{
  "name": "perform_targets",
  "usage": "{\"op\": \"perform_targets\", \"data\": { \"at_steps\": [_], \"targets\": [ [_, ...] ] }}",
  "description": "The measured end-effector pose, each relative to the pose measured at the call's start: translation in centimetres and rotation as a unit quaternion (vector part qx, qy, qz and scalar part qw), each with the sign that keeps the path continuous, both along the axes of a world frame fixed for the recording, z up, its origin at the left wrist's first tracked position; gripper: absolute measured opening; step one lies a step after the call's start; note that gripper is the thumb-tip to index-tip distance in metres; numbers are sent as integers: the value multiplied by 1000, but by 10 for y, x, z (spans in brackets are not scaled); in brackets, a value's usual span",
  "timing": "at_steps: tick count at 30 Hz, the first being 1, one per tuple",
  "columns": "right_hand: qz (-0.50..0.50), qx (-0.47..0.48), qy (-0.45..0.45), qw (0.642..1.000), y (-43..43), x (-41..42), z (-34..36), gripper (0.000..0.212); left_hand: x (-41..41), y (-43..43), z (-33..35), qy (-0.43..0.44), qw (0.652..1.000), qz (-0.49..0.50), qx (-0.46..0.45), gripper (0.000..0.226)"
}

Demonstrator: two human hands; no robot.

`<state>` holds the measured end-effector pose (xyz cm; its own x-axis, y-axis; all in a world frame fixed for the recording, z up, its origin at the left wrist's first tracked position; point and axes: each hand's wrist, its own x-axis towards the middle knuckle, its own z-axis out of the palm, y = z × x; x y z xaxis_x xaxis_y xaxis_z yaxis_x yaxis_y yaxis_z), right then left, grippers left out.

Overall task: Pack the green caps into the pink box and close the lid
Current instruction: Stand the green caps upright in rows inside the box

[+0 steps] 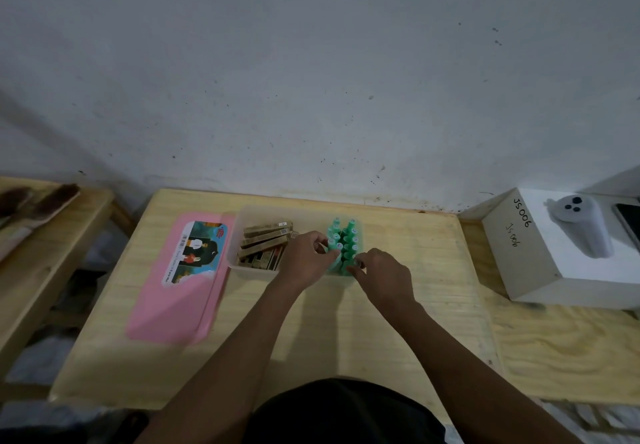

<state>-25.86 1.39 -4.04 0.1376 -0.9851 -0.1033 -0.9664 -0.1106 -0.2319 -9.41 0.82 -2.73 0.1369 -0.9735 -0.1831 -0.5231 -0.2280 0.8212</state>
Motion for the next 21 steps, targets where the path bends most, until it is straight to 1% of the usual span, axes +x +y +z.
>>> {"op": "perform_targets", "data": {
  "at_steps": [3,7,11,14,17,21],
  "targets": [
    [-18,8,25,999,-3,10,-3,27,-2,0,-5,-15,1000,5,18,26],
    [-31,4,108,994,-10,18,-1,27,-3,1,-10,-23,999,6,36,30],
    [-72,16,141,987,-14,24,1,14,-4,2,-13,-34,998,3,46,27],
    [-82,31,138,987,-17,23,0,11,-5,1,-13,-38,998,3,52,22],
    [-73,48,125,988,-19,20,1,17,-6,1,-15,-50,997,-5,60,15],
    [-77,75,69,992,-20,13,-3,25,-9,0,-20,-62,996,-9,59,13]
  ]
}}
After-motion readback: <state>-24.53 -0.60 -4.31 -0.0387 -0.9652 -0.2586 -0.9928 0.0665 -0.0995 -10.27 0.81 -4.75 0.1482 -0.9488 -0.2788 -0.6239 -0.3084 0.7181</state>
